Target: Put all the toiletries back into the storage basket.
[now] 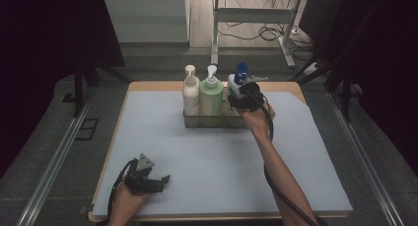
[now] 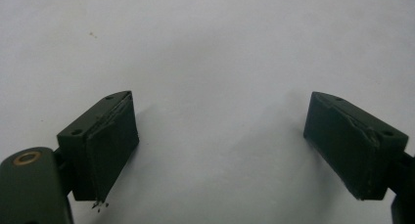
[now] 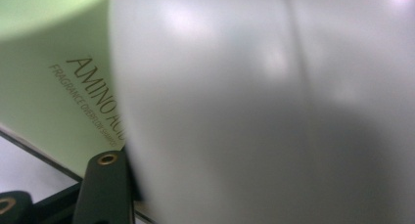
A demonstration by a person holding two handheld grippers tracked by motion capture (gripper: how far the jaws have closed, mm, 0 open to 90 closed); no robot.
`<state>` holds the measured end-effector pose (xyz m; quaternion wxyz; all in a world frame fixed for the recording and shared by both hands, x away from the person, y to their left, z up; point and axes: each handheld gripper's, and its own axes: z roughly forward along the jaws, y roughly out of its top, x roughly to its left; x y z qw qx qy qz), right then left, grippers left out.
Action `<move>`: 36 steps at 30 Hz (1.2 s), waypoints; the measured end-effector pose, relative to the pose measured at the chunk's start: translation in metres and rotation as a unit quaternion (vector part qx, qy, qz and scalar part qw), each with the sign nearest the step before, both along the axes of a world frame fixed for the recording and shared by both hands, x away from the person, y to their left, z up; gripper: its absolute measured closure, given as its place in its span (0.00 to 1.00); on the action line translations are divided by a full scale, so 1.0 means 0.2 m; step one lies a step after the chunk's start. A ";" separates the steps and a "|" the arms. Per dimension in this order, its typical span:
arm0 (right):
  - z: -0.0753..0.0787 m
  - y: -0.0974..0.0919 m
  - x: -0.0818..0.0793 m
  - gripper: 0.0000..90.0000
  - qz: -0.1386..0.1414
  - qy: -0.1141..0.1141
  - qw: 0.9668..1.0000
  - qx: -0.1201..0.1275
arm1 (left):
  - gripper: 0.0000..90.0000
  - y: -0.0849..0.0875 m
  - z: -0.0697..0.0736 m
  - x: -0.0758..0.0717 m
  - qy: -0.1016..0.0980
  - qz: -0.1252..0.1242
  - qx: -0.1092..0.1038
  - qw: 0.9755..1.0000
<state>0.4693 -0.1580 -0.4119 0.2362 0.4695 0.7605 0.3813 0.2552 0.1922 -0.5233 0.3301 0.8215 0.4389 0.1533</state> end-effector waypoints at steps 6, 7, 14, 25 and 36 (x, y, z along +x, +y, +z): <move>0.00 -0.02 -0.01 0.41 0.005 -0.003 1.000 0.004 | 0.14 0.00 0.00 0.00 0.000 0.000 -0.001 1.000; 0.00 -0.02 -0.01 0.41 0.006 -0.003 1.000 0.005 | 0.14 0.00 0.00 0.00 0.000 0.001 -0.001 1.000; 0.00 -0.05 -0.04 0.42 0.015 -0.004 1.000 0.010 | 0.14 0.00 0.00 0.00 0.000 0.001 -0.001 1.000; 0.01 -0.12 -0.13 0.44 0.037 -0.006 0.999 0.015 | 0.14 0.00 0.00 0.00 0.000 0.001 0.000 1.000; 0.01 -0.22 -0.21 0.54 0.048 0.006 0.999 0.013 | 0.14 0.00 0.00 0.00 0.000 0.001 0.001 1.000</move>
